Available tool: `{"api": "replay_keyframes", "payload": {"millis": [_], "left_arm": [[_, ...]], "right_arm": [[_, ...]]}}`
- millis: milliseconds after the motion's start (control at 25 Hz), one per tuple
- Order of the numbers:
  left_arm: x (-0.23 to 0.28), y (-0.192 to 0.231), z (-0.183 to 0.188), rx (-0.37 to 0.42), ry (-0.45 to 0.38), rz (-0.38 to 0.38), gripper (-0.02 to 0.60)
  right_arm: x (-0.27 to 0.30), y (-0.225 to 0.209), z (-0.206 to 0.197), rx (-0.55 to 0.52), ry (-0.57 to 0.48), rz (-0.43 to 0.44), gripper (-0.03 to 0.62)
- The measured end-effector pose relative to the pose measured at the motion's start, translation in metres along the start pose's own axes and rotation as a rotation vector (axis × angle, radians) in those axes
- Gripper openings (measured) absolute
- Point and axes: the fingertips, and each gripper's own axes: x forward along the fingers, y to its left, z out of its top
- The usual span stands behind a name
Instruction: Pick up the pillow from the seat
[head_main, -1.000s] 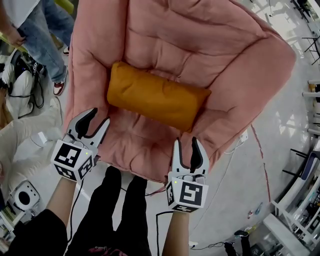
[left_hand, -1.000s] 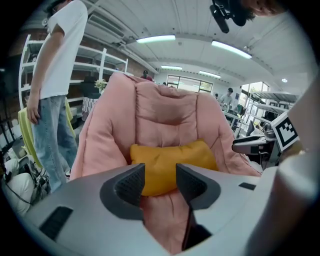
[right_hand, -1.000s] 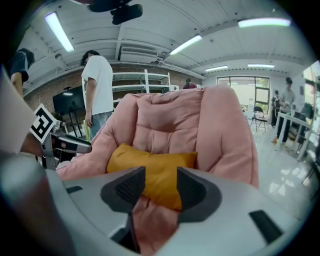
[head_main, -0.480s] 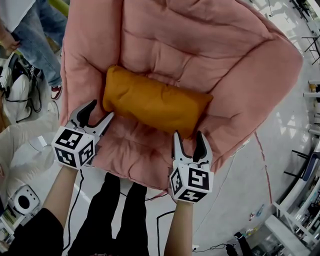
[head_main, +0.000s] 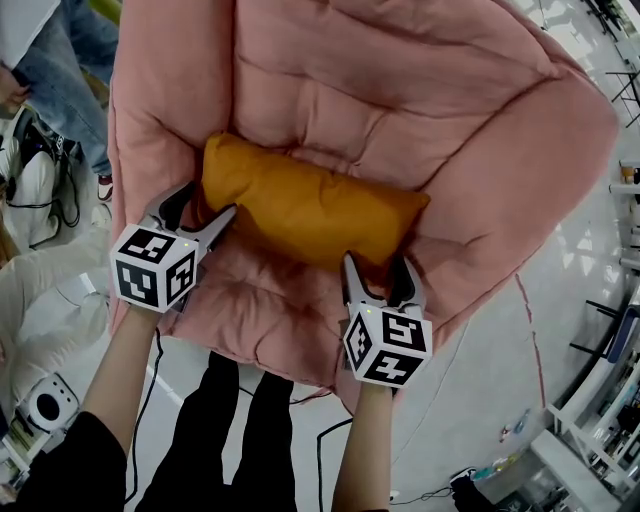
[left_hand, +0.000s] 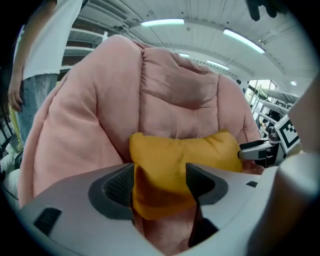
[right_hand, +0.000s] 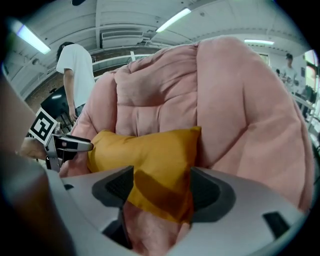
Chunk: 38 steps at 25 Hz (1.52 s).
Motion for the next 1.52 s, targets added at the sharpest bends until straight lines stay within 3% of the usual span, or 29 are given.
{"api": "replay_keyframes", "payload": {"millis": [560,720,920,1520], "left_arm": [[0.043,-0.002,-0.023,0.041,0.096,0.001,0.297],[0.041,-0.006,-0.023,0.049,0.091,-0.003,0.241],[0.037,-0.008,-0.025,0.067,0.071,-0.013,0.175],[0.004,-0.015,-0.012,0.077,-0.009,-0.006,0.163]], "right_arm": [[0.038,-0.008,-0.018,-0.038,0.076,-0.015,0.341],[0.037,-0.006,-0.018,-0.048,0.070,-0.009,0.331],[0.035,0.000,-0.019,-0.066,0.047,-0.022,0.273],[0.007,0.006,-0.011,-0.068,-0.005,-0.020,0.241]]}}
